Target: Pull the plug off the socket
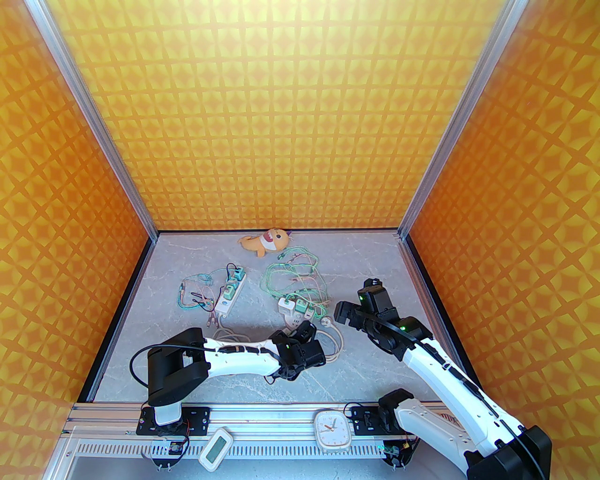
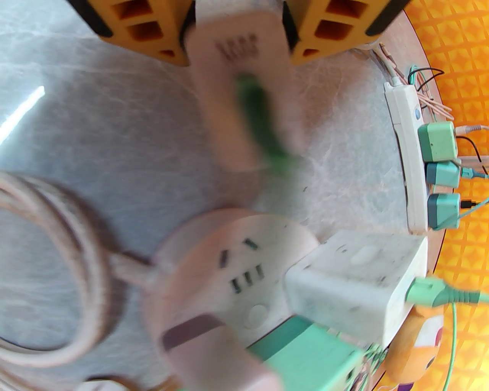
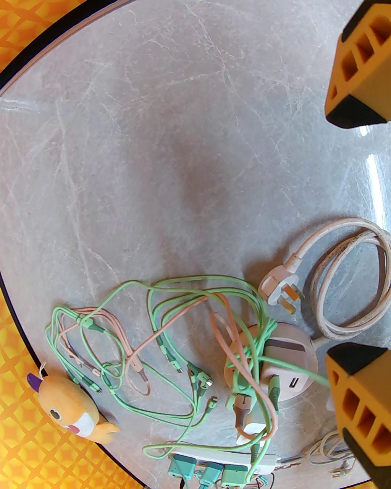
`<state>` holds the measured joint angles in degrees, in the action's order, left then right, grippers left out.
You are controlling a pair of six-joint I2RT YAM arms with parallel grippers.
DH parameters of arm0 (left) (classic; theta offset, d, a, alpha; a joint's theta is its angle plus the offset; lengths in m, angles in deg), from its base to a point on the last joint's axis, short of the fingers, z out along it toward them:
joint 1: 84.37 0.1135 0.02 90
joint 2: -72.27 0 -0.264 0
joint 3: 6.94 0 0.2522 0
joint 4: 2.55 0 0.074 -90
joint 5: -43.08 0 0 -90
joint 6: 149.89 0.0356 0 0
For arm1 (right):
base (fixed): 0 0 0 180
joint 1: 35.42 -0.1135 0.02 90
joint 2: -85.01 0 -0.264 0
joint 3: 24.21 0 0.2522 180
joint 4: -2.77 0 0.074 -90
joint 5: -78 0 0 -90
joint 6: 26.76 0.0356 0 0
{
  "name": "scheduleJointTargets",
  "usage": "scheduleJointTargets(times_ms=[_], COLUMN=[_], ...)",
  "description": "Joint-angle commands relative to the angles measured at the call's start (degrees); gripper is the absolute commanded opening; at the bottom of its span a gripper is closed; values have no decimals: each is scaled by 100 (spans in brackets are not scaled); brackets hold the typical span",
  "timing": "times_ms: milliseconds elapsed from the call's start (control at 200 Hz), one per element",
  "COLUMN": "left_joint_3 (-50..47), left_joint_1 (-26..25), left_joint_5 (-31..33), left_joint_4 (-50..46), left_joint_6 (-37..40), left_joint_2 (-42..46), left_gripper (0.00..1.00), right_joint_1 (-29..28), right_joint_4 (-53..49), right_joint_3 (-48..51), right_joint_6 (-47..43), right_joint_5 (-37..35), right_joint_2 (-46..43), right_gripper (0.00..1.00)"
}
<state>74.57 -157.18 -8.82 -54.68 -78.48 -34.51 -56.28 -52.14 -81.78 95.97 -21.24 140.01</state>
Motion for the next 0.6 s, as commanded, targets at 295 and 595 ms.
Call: scheduleJointTargets(times_ms=[295, 595], left_joint_3=[37, -260], left_joint_1=[100, 1156], left_joint_5=[-1193, -1771], left_joint_4=[37, 129], left_joint_6=[-44, -531], left_joint_2=[1141, 2172], left_gripper=[77, 77], right_joint_1=[29, -35], right_joint_4=[353, 910], right_joint_3=[-9, -50], right_joint_6=[22, 210], right_joint_5=[603, 1532], right_joint_2=[258, 653], right_gripper=[98, 98])
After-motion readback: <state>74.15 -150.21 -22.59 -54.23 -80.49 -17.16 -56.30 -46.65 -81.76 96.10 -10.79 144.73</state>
